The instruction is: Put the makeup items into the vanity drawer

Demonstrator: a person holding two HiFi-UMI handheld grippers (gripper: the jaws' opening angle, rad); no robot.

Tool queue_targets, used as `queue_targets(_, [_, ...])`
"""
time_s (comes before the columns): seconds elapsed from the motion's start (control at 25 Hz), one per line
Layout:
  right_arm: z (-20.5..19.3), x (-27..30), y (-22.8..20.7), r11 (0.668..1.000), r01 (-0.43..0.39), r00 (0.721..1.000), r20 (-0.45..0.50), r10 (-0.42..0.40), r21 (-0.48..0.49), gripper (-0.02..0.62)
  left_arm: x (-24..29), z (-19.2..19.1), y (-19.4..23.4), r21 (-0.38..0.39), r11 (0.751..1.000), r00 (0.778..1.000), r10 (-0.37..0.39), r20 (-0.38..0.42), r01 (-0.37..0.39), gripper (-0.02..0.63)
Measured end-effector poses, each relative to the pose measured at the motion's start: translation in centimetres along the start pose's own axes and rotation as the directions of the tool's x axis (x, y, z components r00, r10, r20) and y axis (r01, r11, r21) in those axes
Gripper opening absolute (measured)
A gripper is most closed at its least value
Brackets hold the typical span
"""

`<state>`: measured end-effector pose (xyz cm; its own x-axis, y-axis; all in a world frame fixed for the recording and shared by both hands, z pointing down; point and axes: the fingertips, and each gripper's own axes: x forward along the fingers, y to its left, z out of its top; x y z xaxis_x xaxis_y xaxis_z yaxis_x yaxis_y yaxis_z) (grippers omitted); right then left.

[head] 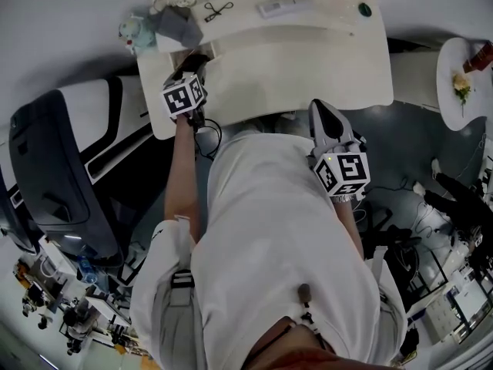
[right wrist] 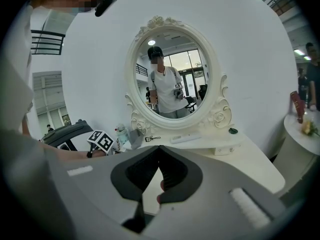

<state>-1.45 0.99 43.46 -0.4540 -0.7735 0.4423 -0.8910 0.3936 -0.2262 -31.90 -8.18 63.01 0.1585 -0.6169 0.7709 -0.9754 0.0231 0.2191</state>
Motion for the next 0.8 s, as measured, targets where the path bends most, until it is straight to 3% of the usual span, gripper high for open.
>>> queue_targets(0.16, [0.1,0.5,-0.3,1.0,0.011,1.0,-0.005,-0.01,0.016,0.008,0.8,0.1,0.2,0.03,0.999,1.0,0.015,-0.01,-0.015,0.278])
queue_targets(0.56, [0.3,1.9,-0.2,1.0,0.012,1.0,-0.024,-0.012,0.018,0.008,2.8,0.4,-1.1,0.104,0.994,1.0,-0.03,0.002,0.03,0.282])
queue_targets(0.8, [0.3,2.5,-0.1,1.0,-0.006,0.999,-0.034,0.006,0.013,0.008,2.3,0.7,-1.0,0.09,0.996,0.999,-0.025,0.027,0.023,0.284])
